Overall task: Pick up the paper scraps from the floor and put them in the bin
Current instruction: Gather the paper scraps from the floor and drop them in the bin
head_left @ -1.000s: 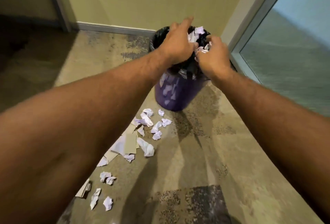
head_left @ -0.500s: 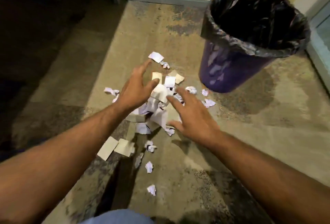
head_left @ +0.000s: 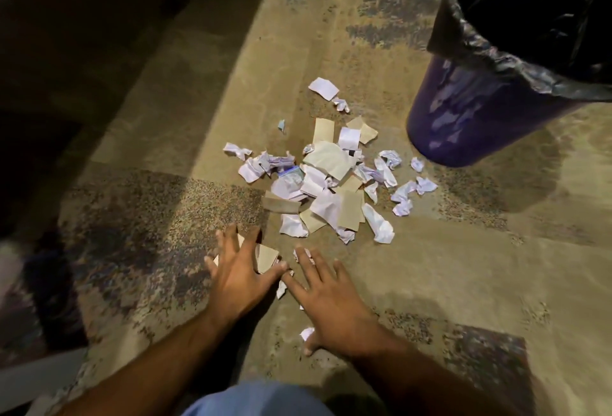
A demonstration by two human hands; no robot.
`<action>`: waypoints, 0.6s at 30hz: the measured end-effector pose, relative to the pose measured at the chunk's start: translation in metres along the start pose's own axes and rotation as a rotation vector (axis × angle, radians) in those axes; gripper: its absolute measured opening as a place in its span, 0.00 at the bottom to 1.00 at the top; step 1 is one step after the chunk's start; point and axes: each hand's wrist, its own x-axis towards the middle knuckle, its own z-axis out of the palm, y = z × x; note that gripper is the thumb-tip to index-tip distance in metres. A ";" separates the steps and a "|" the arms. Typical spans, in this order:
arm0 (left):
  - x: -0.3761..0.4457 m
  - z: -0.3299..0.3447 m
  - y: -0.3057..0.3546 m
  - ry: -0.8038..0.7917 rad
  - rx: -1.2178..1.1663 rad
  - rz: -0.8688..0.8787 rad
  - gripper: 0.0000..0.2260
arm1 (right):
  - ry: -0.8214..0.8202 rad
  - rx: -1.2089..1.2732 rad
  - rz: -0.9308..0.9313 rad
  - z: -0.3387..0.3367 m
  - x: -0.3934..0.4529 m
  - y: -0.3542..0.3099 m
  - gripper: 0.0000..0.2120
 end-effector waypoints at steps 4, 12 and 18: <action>-0.002 0.015 0.002 0.018 -0.048 0.088 0.27 | 0.110 0.053 -0.007 0.006 0.006 0.001 0.55; -0.010 0.028 -0.018 0.018 0.151 0.393 0.23 | 0.256 0.037 -0.062 0.006 0.016 0.006 0.29; -0.011 0.011 -0.014 -0.031 0.242 0.525 0.15 | 0.346 0.104 -0.104 0.018 0.022 0.001 0.15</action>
